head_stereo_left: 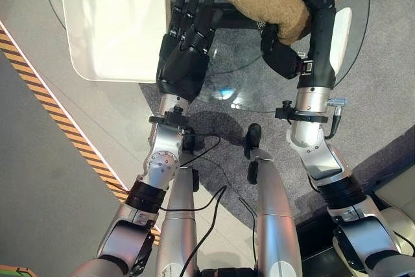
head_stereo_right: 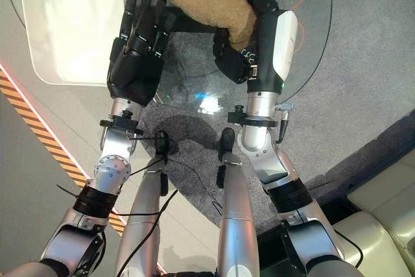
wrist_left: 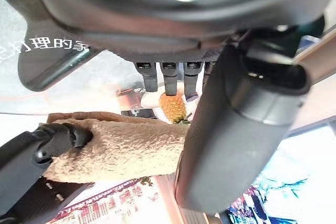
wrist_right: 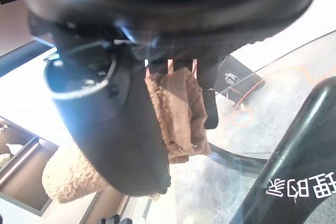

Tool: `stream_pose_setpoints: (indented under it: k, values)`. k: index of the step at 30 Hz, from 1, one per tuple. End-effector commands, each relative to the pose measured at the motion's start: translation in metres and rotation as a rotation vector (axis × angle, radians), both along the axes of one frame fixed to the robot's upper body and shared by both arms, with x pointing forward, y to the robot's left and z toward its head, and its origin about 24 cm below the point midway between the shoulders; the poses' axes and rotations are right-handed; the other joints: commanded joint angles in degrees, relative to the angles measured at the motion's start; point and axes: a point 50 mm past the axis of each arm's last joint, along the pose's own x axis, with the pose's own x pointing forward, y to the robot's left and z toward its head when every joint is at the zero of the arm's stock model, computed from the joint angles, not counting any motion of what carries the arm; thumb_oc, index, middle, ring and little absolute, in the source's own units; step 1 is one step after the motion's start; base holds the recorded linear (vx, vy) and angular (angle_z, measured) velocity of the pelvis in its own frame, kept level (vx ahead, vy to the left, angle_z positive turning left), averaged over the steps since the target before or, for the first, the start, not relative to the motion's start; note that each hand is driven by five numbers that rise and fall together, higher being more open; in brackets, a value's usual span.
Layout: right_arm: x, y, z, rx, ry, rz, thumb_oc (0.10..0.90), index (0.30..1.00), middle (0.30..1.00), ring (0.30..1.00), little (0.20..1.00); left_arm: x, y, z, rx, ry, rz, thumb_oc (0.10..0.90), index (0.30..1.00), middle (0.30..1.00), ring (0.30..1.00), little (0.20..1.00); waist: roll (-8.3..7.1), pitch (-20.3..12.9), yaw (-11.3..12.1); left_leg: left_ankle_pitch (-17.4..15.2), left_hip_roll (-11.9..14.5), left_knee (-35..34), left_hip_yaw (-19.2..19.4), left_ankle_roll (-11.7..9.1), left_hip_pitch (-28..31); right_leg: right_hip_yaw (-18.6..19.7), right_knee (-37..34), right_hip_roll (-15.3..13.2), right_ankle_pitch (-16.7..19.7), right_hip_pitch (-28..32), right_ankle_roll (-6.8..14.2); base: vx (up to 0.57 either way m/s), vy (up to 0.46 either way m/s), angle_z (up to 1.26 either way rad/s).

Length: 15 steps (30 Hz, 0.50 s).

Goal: Wipe the table with a cloth and put it in the basket.

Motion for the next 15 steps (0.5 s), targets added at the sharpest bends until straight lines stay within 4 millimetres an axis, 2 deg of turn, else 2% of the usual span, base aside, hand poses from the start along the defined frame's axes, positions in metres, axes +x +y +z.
stream_pose_setpoints:
  k: [1,15]
  values:
    - [-0.058,0.012,0.078,0.07,-0.51,0.147,0.1,0.3,0.3,0.3,0.2,-0.025,-0.001,0.045,-0.01,-0.272,-0.008,0.8,0.9,0.9,0.9,0.9,-1.24,-1.6,0.8,-2.5,-5.2,-0.2,6.6,7.1,2.2,-0.1,-3.8,8.0,0.9,3.3,-1.7,0.0,0.0,0.0]
    - [-0.041,0.019,0.073,0.023,-0.415,0.163,0.1,0.3,0.3,0.3,0.2,-0.028,-0.021,0.048,0.039,-0.313,-0.185,0.8,0.9,0.9,0.9,0.9,-0.98,-1.6,1.0,-2.5,-5.4,-0.2,6.5,7.0,2.6,-0.2,-4.1,7.7,1.1,3.7,-1.6,0.0,0.0,0.0]
